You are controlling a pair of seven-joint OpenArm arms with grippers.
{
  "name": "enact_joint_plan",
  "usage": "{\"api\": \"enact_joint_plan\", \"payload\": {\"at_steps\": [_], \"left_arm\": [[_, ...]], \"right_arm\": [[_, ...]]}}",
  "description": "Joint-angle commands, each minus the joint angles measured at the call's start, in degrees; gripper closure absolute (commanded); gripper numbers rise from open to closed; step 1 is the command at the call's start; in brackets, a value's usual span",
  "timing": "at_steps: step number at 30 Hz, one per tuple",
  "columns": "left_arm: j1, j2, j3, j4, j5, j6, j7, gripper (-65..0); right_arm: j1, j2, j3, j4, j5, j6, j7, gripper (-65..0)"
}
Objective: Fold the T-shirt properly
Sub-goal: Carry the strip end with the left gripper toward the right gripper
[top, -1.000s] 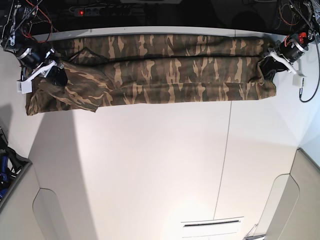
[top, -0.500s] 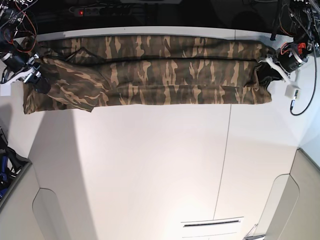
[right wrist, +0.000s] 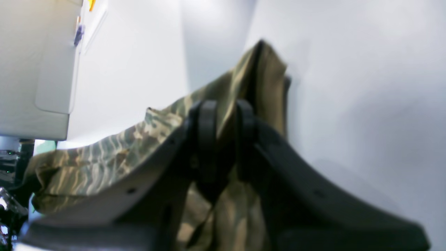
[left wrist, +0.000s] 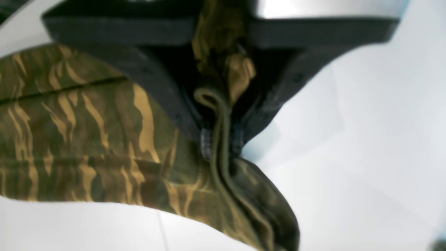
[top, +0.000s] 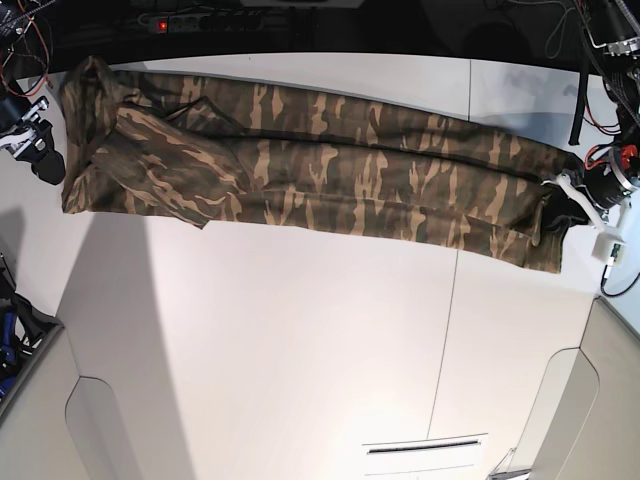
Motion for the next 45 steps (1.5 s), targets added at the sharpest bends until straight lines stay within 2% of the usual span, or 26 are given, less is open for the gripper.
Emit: {"api": "enact_joint_plan", "payload": {"at_steps": [1,6,9,12,14,20,27,37,39,43,45], "left_arm": [[-1.79,-2.21,-0.48,0.96,0.28,-0.07,-1.51,0.0],[-5.4,-6.78,-0.48,0.96,1.4,3.15,-1.49,0.0],[-7.13,-8.24,-0.48,0.96,-0.31,5.9,-1.03,0.0],[-7.28,-8.15,-0.37,1.07,-4.63,5.7,0.35,0.0],[-7.32,-7.5,0.04,1.09,-6.56,4.31,2.14,0.0],[-7.15,-3.48,5.09,2.95,-9.16,3.89,6.27,0.0],[-6.97,2.23,13.44,12.55,-9.09,3.91,7.21,0.0],[-6.93,9.73,22.27,14.25,-5.18,3.91,7.26,0.0],[-6.64,11.1,23.87,14.23,-4.11,3.91,7.04,0.0],[-5.33,13.33,26.71,14.01,-2.25,3.91,4.87,-0.8],[-4.7,13.81,28.02,13.75,-0.83,3.91,3.02,-14.6]], "right_arm": [[0.26,0.98,0.35,0.98,1.36,0.31,0.52,-10.3],[0.26,0.98,0.35,0.98,1.6,0.31,-0.37,-10.2],[0.24,0.96,0.35,0.98,2.4,0.31,-1.27,-10.2],[0.22,0.96,0.35,0.98,2.47,0.31,-2.16,-10.2],[0.24,0.98,0.35,0.98,2.49,0.31,-2.29,-10.2],[0.24,0.96,0.35,0.98,2.47,0.46,-2.8,-10.2],[0.24,0.94,0.33,0.98,2.43,0.48,-3.19,-10.2],[0.24,0.92,0.33,0.98,2.36,0.87,-3.63,-10.6],[0.22,0.76,0.26,0.98,2.29,0.87,-4.02,-15.9],[0.0,-0.66,-0.11,0.98,1.77,0.87,-4.81,-30.5],[-0.09,-1.6,-0.85,0.98,1.77,0.87,-5.6,-31.9]]}}
